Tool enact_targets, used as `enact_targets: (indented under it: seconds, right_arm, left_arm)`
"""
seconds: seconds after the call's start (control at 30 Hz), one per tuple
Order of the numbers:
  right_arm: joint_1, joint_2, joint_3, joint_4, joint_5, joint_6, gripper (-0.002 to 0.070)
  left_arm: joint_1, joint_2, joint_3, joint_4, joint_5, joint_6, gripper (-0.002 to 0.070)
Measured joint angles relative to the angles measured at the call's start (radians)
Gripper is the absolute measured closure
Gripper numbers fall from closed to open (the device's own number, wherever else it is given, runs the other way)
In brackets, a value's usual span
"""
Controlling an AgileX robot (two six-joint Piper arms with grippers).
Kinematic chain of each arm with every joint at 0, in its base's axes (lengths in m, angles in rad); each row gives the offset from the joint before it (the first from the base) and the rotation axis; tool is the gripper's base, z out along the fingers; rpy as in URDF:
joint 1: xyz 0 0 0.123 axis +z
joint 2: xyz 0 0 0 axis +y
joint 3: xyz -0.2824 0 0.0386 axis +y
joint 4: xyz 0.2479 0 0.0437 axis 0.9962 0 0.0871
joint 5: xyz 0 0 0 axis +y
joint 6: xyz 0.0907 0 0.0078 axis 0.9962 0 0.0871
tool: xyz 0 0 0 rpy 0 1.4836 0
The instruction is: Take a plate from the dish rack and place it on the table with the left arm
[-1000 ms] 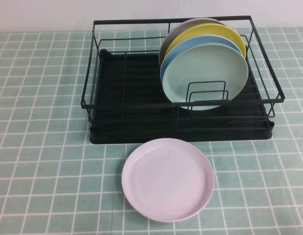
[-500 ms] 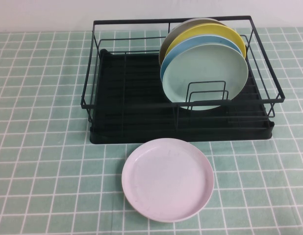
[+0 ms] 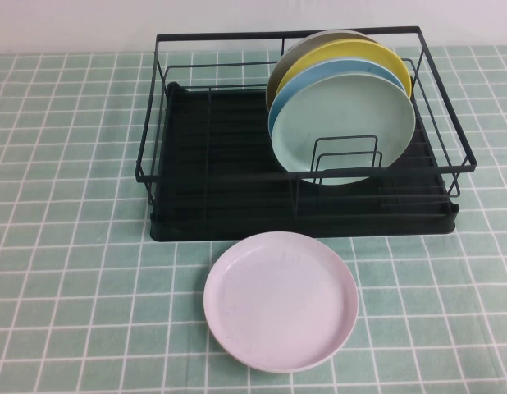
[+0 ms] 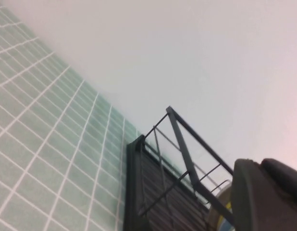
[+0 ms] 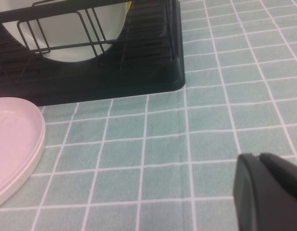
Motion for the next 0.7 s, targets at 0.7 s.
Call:
enact_targets:
  seconds: [0.7]
  right_arm:
    - [0.0, 0.0, 0.0, 0.0, 0.0, 0.0, 0.0694]
  left_arm:
    - [0.0, 0.872, -0.967, -0.341, 1.05, 1.084, 0.0679]
